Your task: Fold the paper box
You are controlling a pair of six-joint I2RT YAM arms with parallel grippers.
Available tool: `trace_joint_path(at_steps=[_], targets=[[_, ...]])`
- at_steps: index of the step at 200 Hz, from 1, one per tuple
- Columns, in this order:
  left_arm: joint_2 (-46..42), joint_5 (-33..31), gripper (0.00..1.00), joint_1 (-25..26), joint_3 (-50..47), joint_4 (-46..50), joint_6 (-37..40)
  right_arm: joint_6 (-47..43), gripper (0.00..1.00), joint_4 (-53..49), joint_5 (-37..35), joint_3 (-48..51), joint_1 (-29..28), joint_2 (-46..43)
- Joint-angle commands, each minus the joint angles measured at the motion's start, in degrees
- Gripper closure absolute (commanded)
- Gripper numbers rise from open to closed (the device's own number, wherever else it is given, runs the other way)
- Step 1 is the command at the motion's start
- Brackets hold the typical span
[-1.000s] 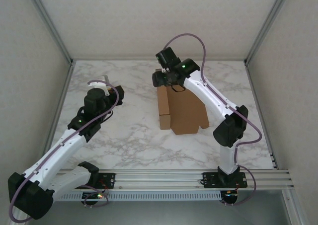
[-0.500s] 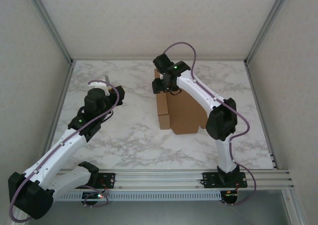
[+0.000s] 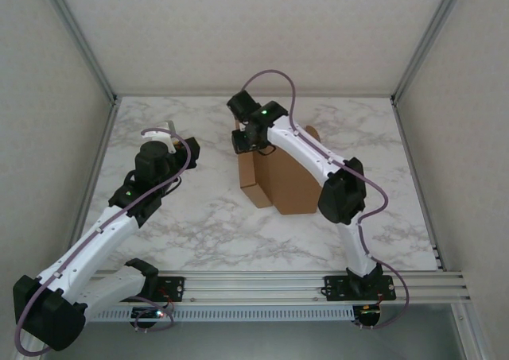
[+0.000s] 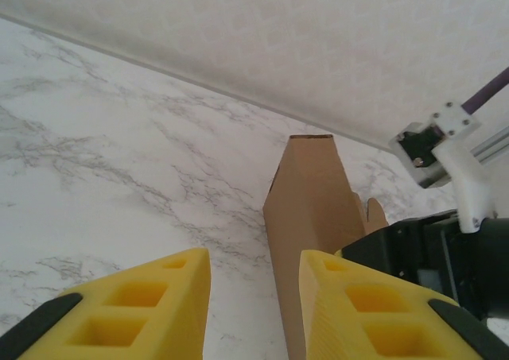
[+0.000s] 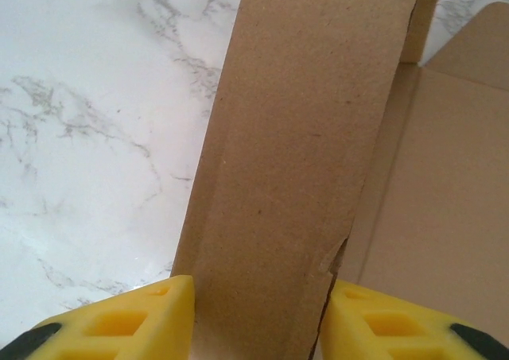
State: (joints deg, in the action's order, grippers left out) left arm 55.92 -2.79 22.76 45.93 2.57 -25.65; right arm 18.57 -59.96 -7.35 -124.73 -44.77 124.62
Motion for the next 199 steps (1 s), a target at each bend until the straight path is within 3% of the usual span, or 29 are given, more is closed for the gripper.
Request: trace_joint_path(at_steps=[1, 39, 60, 111, 150, 164, 199], targets=[[-1.2, 0.0, 0.64, -0.5, -0.5, -0.9, 0.6, -1.9, 0.58, -7.0, -4.3, -3.9, -3.7, 4.5], [-2.1, -2.1, 0.65, -0.6, -0.3, -0.4, 0.5, -5.3, 0.6, -13.4, -12.7, -12.3, -9.7, 13.2], [-3.4, -5.2, 0.65, -0.6, -0.1, 0.3, 0.8, -6.0, 0.61, -12.8, -15.0, -10.5, -11.2, 14.4], [-5.9, -10.0, 0.64, -0.8, -0.3, 0.8, 1.1, -12.6, 0.65, 2.8, -14.5, 16.9, -11.6, 3.8], [-4.5, -8.7, 0.62, -0.9, -0.1, 0.2, 0.5, -22.8, 0.63, 13.9, -21.3, 35.7, -11.6, -2.6], [-3.8, -8.0, 0.57, -0.9, 0.2, -0.3, 0.4, -25.2, 0.59, 18.3, -22.4, 41.5, -11.6, -6.0], [-1.6, -5.6, 0.45, -1.0, 0.3, -3.4, 0.5, -29.2, 0.37, 30.9, -19.5, 50.9, -11.6, -19.5]])
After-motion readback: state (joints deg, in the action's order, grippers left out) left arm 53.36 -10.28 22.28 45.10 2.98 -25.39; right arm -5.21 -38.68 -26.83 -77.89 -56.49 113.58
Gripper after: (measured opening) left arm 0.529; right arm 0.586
